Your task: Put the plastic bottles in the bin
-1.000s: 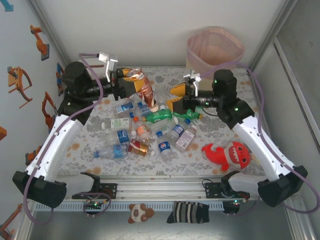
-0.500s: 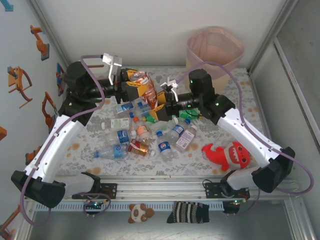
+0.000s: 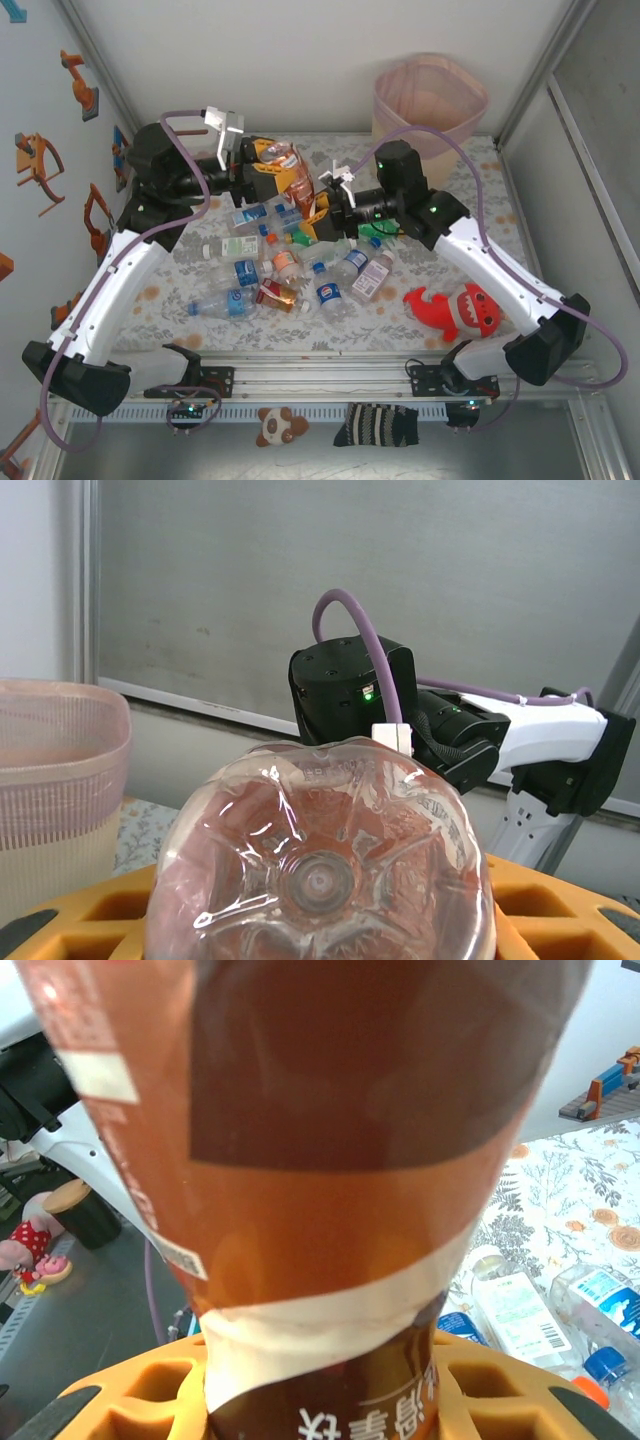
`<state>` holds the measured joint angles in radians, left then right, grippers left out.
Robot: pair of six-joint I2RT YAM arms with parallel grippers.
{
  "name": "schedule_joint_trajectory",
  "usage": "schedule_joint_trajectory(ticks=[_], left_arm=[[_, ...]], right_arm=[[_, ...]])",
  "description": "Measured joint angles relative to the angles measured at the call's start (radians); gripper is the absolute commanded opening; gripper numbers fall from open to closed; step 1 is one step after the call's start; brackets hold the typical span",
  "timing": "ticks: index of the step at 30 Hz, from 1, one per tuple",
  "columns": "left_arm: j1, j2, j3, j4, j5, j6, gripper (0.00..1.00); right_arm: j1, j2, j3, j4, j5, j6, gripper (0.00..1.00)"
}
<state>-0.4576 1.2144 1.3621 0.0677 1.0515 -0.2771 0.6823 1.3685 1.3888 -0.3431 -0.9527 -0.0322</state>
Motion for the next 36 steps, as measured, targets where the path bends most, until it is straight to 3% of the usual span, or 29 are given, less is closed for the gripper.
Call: schedule_joint_trajectory(ticks=[2,8,11,16,23,29,36], left_arm=[[-0.001,-0.001,0.000,0.002,-0.005,0.000,0.51],[-0.006,-0.020,0.000,0.002,-0.050,0.021,0.79],[-0.006,-0.051,-0.001,-0.029,-0.117,0.048,0.86],[-0.005,-0.144,-0.021,-0.097,-0.294,0.102,0.89],[0.000,-0.233,-0.068,-0.169,-0.492,0.150,0.90],[0.000,-0.233,-0.122,-0.218,-0.570,0.153,0.89],[0.001,-0.233,-0.171,-0.242,-0.618,0.152,0.88]], right_arm=[[0.000,-0.005,0.000,-0.004,0.005,-0.001,0.15],[0.000,-0.035,0.000,-0.011,0.051,-0.003,0.14],[-0.002,-0.065,0.000,-0.013,0.099,-0.004,0.14],[-0.048,-0.092,0.026,-0.047,0.195,0.005,0.13],[-0.254,-0.057,0.120,-0.112,0.335,0.102,0.07],[-0.399,0.058,0.273,-0.205,0.463,0.199,0.03],[-0.503,0.246,0.512,-0.360,0.579,0.209,0.03]])
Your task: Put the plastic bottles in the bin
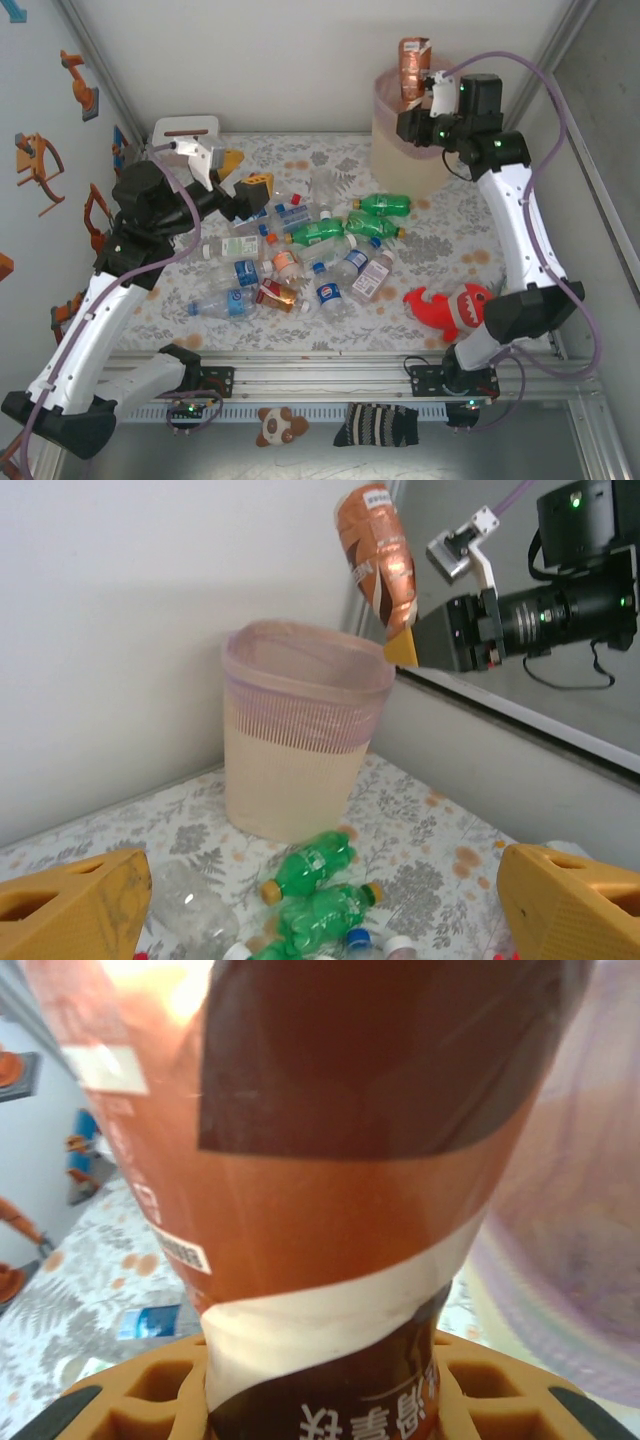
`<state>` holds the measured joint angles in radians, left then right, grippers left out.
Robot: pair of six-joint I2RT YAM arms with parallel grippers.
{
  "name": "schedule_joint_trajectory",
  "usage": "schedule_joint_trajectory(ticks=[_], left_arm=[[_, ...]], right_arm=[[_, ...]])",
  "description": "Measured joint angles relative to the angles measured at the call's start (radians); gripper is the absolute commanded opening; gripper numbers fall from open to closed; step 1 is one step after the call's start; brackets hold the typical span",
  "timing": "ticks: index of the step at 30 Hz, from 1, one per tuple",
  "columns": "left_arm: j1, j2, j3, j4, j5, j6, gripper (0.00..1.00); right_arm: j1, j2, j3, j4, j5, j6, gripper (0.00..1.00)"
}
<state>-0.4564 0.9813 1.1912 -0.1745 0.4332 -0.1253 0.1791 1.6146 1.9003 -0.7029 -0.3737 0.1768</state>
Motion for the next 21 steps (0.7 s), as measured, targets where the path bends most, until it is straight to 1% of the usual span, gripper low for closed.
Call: schedule_joint_trajectory(ticks=[3,8,14,21], left_arm=[[0.000,0.000,-0.020,-0.007,-0.019,0.000,0.88],[0.000,0.000,-0.043,-0.015,-0.046,0.000,0.88],[0.006,0.007,-0.078,-0.013,-0.071,0.000,0.88],[0.008,0.033,-0.118,-0.002,-0.087,0.000,0.87]], right_arm=[[-0.046,0.106,0.138,-0.071,0.036,0.005,0.03],[-0.093,0.279,0.351,-0.175,0.096,0.011,0.03],[-0.101,0.426,0.485,-0.250,0.167,0.018,0.03],[-0.104,0.529,0.575,-0.254,0.190,0.014,0.03]])
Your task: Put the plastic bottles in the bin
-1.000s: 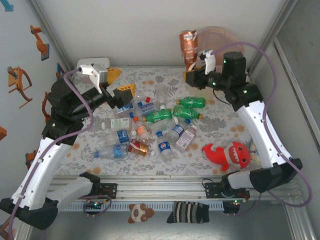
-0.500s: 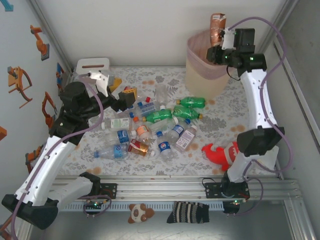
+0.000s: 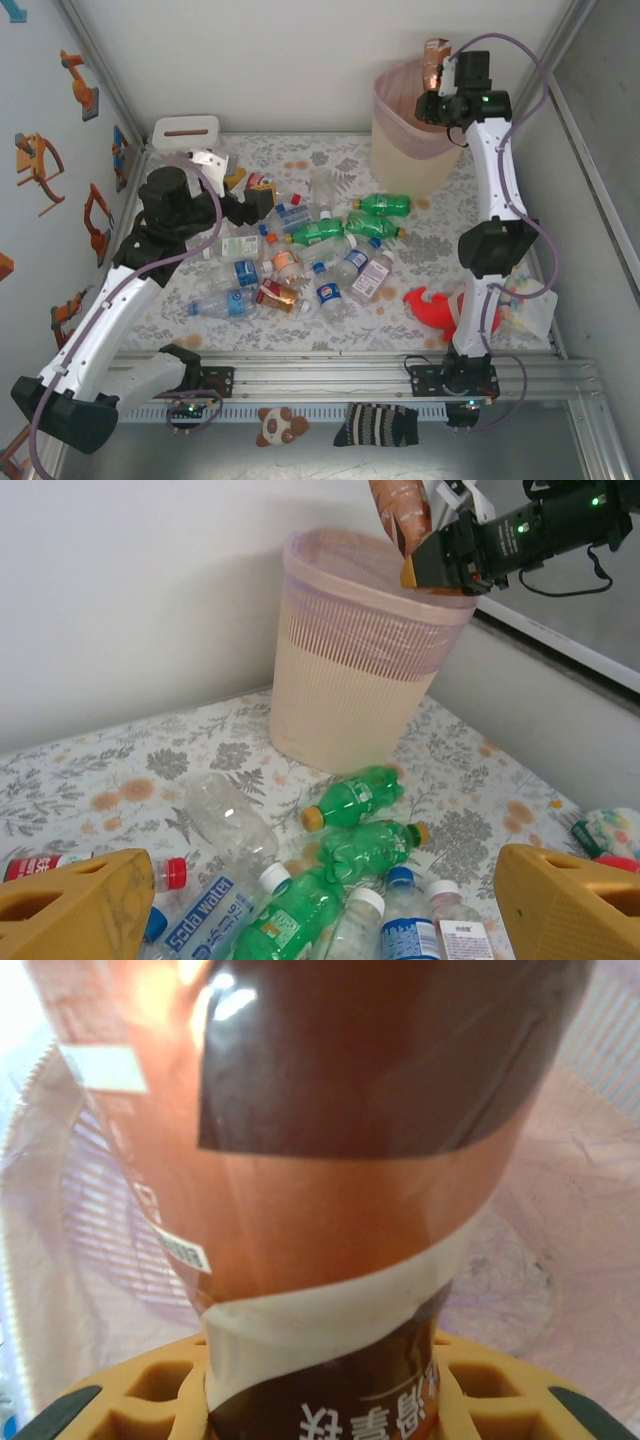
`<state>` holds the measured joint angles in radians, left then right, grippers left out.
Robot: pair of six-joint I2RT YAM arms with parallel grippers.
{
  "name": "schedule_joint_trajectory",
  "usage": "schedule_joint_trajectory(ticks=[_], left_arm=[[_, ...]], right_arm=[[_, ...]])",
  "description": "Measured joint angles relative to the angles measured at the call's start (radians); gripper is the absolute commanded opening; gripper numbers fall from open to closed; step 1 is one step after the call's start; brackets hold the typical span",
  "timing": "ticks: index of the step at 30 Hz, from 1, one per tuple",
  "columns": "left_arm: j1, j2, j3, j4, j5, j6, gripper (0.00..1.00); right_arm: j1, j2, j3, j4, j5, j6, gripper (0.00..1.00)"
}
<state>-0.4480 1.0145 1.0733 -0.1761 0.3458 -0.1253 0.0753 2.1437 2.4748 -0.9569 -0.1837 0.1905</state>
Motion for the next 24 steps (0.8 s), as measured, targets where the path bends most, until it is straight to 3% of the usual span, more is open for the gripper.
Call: schedule_joint_trajectory(ticks=[15,24], left_arm=[[0.005,0.021,-0.073,0.027,-0.017,-0.016,0.86],[0.006,0.045,-0.073,0.027,-0.016,-0.016,0.86]], right_arm=[[-0.005,0.089,0.043,0.018,0.082,-0.094,0.05],[-0.007,0.084,0.048,-0.059,0.126,-0.117,0.19]])
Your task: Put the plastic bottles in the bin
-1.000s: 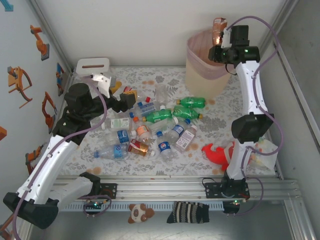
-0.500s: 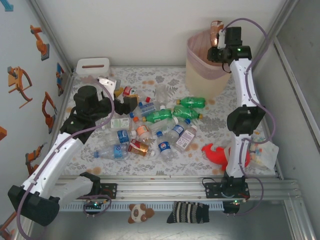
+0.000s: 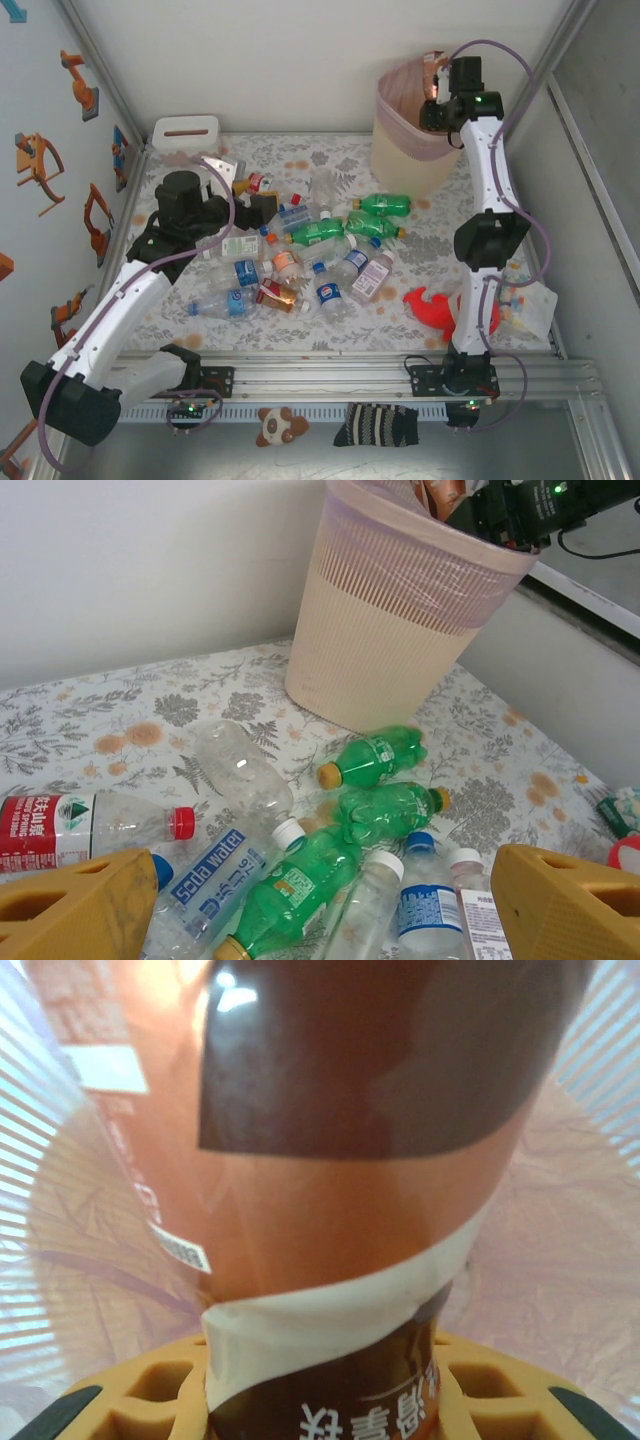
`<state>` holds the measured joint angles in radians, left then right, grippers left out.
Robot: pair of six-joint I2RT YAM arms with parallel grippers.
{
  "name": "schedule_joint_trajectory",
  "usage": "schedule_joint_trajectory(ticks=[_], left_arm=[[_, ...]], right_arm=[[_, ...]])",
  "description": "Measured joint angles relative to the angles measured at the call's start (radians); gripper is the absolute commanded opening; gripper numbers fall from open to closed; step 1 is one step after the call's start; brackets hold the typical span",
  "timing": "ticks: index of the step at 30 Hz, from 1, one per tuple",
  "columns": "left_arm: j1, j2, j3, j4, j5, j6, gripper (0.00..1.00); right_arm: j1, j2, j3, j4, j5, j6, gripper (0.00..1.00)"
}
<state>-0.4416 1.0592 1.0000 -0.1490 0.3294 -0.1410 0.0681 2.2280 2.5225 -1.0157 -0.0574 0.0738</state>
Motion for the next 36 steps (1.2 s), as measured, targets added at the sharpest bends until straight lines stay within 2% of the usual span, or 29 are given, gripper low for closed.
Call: schedule_joint_trajectory(ticks=[4,10,13,19,36], left_arm=[[0.004,0.013,0.000,0.001,0.000,0.000,0.86],[0.005,0.029,0.000,0.006,0.004,-0.002,0.86],[0.005,0.032,0.000,0.006,0.004,-0.003,0.86],[0.005,0.037,0.000,0.009,0.005,-0.004,0.85],[0.005,0.068,0.010,0.012,-0.007,-0.027,0.82]], right_arm=[[0.000,-0.007,0.000,-0.045,0.016,0.004,0.27],[0.000,-0.032,0.000,-0.077,0.022,0.012,0.46],[0.000,-0.042,0.013,-0.080,0.022,0.019,0.51],[0.000,-0.077,0.035,-0.080,0.022,0.024,0.53],[-0.002,-0.160,0.038,-0.079,0.052,0.042,0.52]])
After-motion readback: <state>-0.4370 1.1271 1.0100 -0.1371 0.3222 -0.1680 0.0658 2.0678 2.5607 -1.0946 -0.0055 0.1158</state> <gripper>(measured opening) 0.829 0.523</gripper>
